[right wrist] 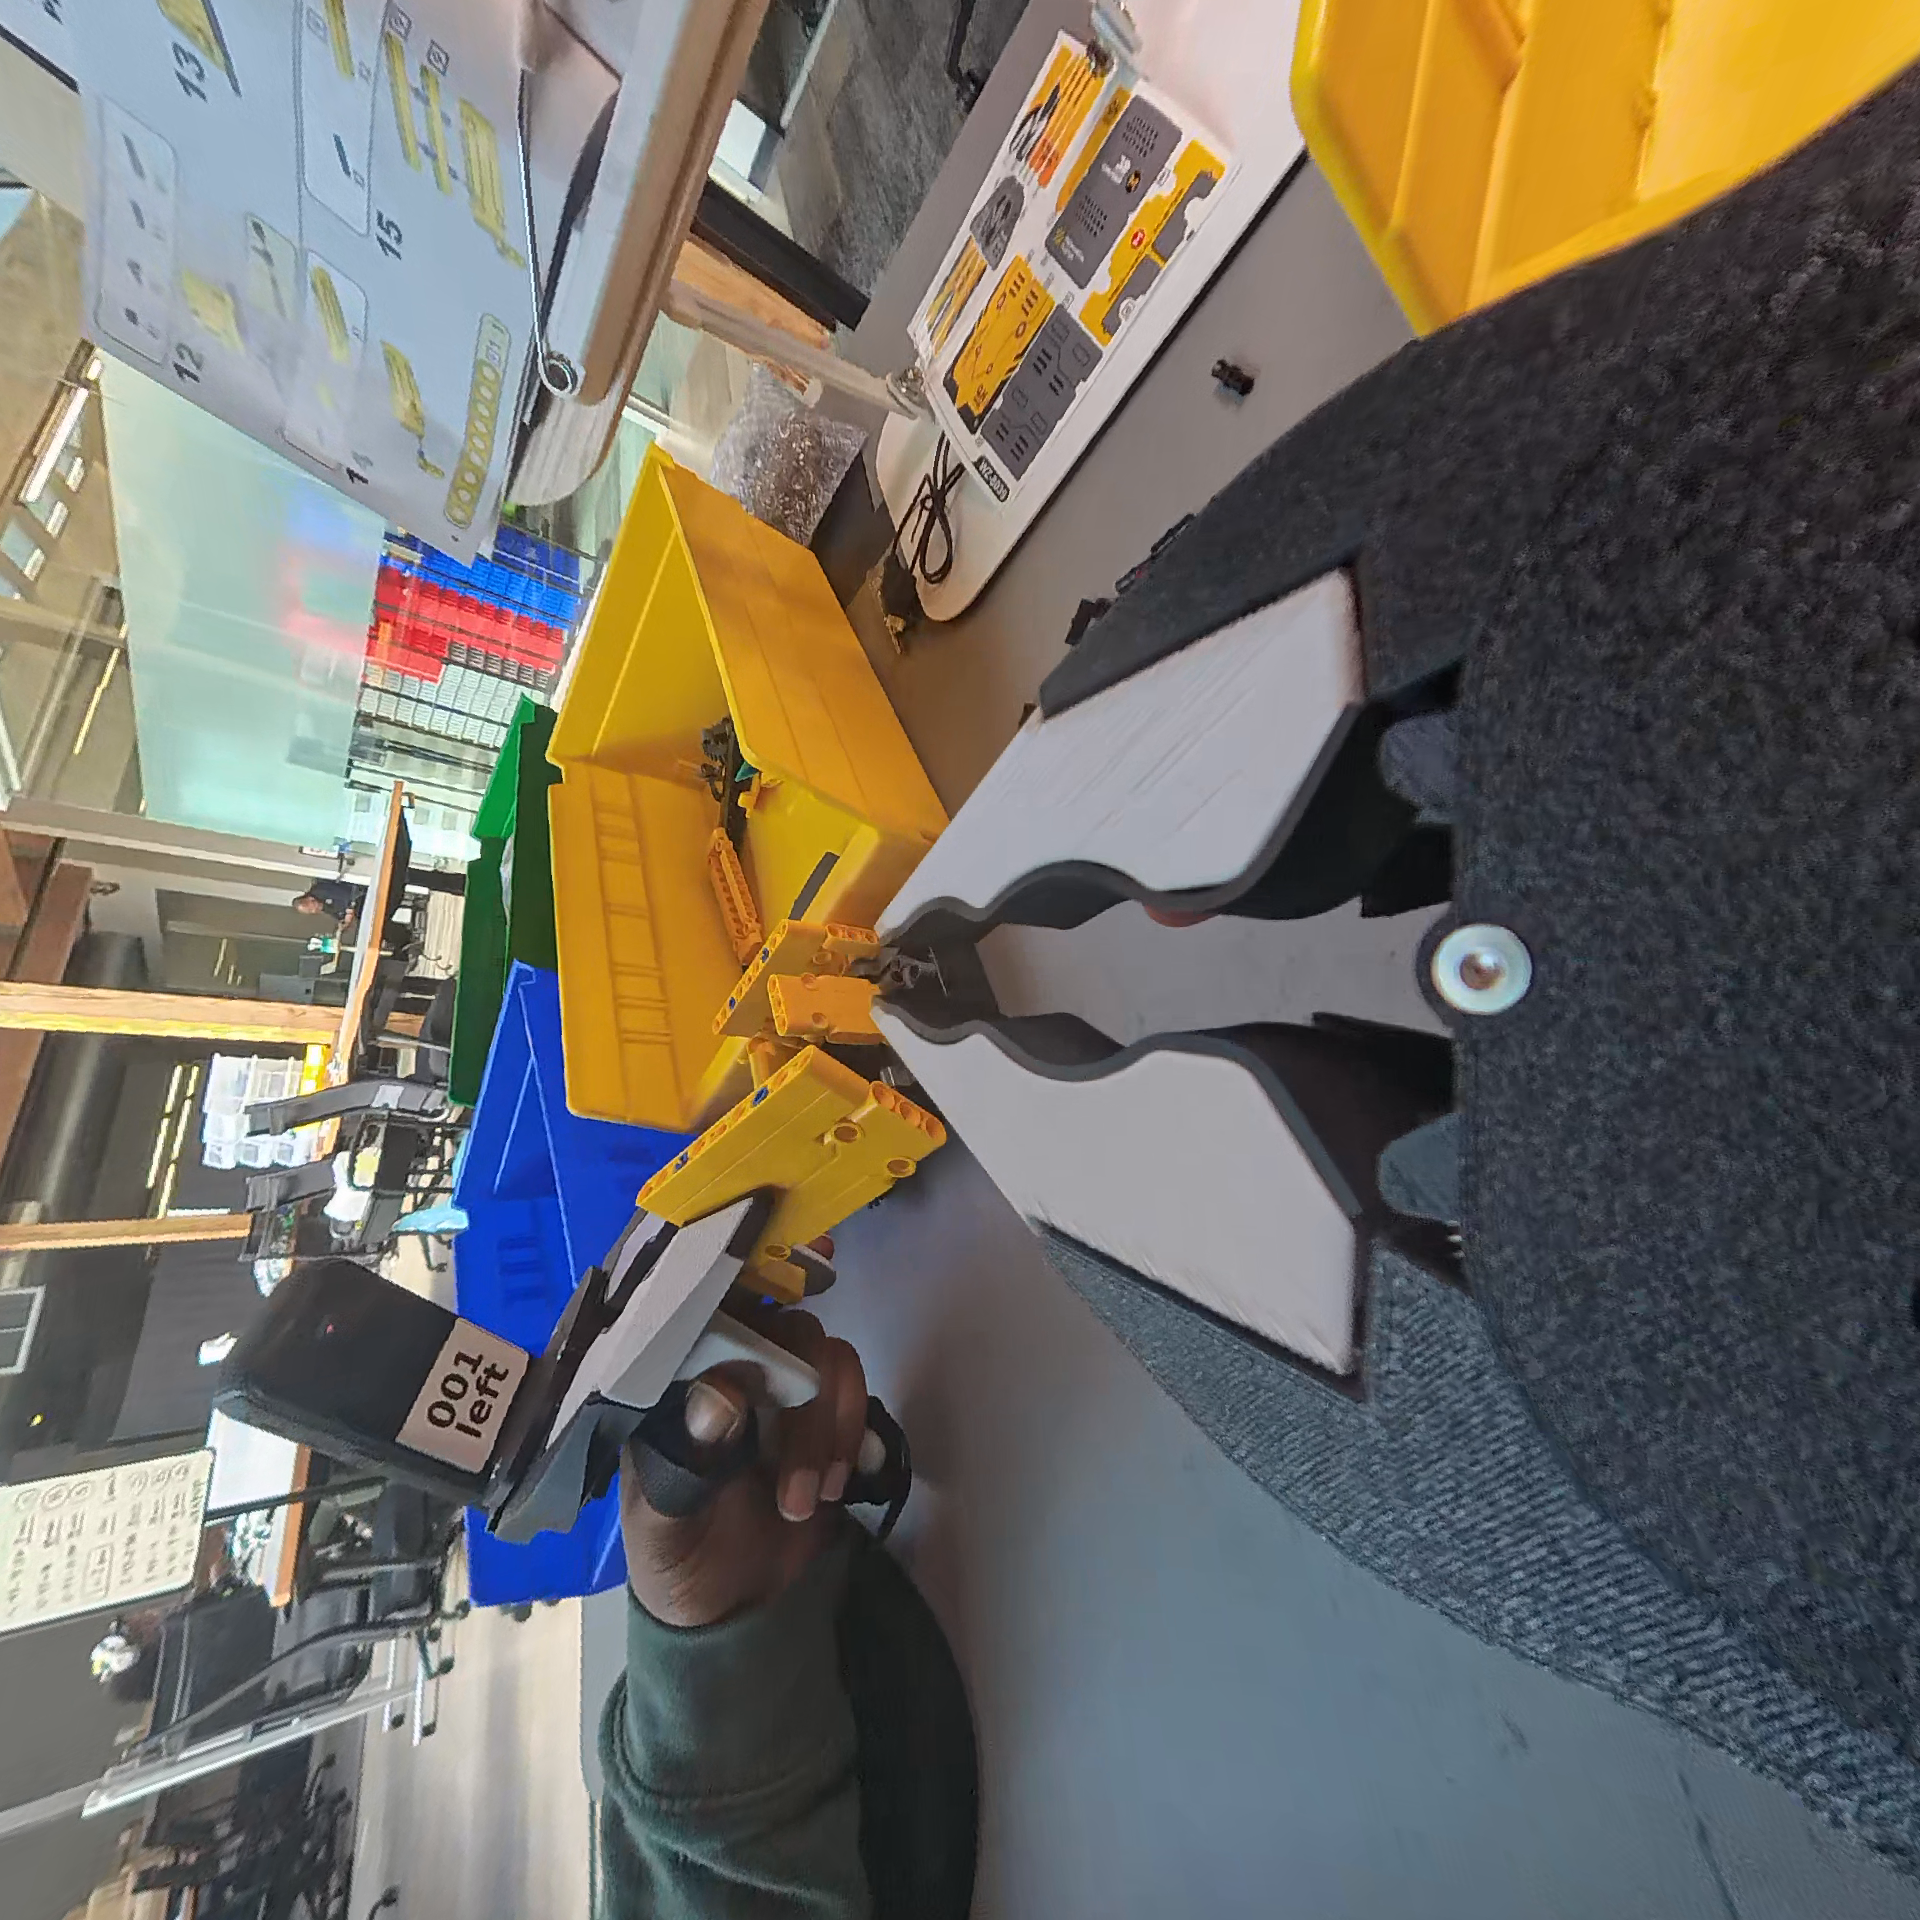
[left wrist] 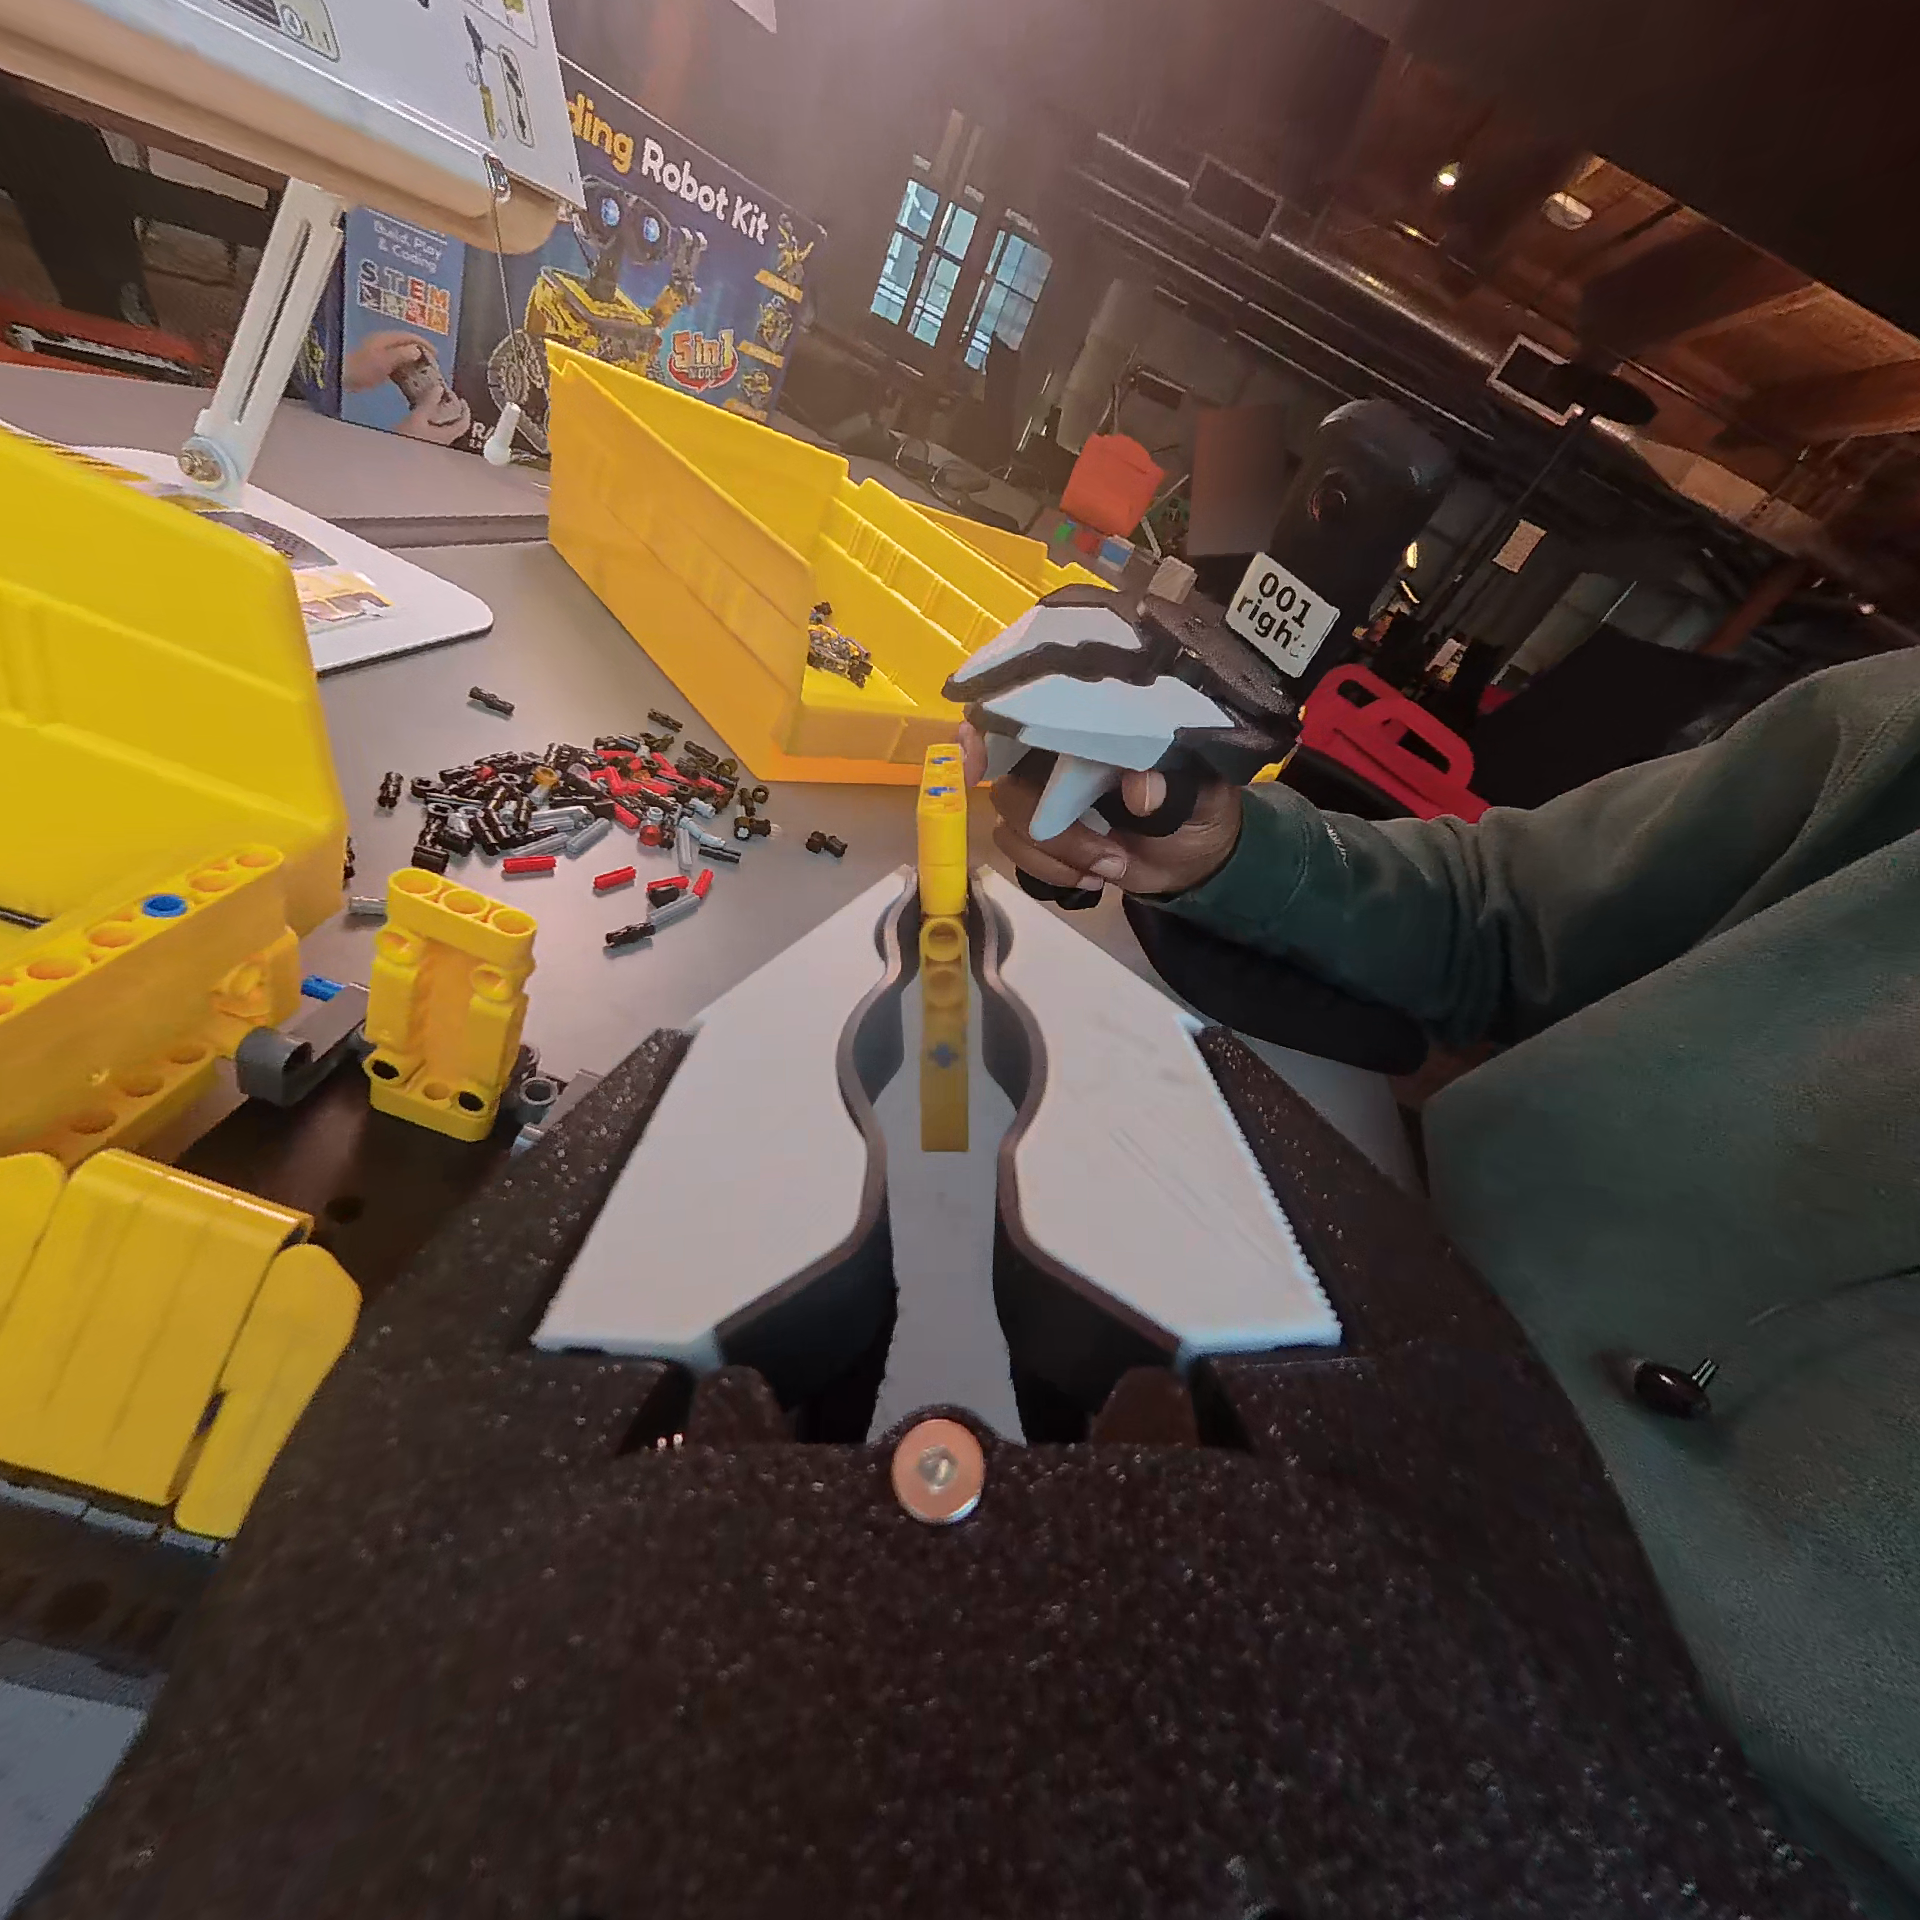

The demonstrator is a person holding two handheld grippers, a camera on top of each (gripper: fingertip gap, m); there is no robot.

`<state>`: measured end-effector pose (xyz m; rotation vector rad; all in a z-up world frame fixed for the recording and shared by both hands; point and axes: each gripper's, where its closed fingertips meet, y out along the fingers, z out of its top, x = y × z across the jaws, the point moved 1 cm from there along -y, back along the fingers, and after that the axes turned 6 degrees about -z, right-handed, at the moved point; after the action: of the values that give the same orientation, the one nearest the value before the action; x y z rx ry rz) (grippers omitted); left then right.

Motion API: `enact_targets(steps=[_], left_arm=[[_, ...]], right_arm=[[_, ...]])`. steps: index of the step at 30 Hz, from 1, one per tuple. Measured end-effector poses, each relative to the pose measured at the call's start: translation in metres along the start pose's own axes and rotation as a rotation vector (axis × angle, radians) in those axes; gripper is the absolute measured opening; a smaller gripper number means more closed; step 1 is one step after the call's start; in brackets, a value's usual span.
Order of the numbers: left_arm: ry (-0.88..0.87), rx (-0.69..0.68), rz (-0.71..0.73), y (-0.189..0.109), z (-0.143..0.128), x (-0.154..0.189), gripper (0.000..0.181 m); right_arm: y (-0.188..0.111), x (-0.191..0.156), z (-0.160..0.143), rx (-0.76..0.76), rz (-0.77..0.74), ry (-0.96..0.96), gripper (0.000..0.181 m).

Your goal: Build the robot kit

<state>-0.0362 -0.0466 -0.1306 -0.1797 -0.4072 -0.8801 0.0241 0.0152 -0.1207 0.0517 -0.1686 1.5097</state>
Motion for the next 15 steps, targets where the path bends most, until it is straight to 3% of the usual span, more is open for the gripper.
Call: enact_targets(steps=[6, 9, 15], left_arm=[[0.001, -0.033, -0.005, 0.0040, -0.0062, 0.0007, 0.006], [0.007, -0.047, 0.004, 0.0054, -0.0092, -0.0016, 0.006], [0.004, -0.056, 0.004, 0.0067, -0.0103, -0.0026, 0.006]], right_arm=[[0.0001, -0.0111, -0.0005, -0.013, 0.020, -0.091, 0.000], [0.0003, -0.0117, -0.0022, -0.020, 0.023, -0.094, 0.016], [0.0001, -0.0117, -0.0065, -0.026, 0.024, -0.104, 0.016]])
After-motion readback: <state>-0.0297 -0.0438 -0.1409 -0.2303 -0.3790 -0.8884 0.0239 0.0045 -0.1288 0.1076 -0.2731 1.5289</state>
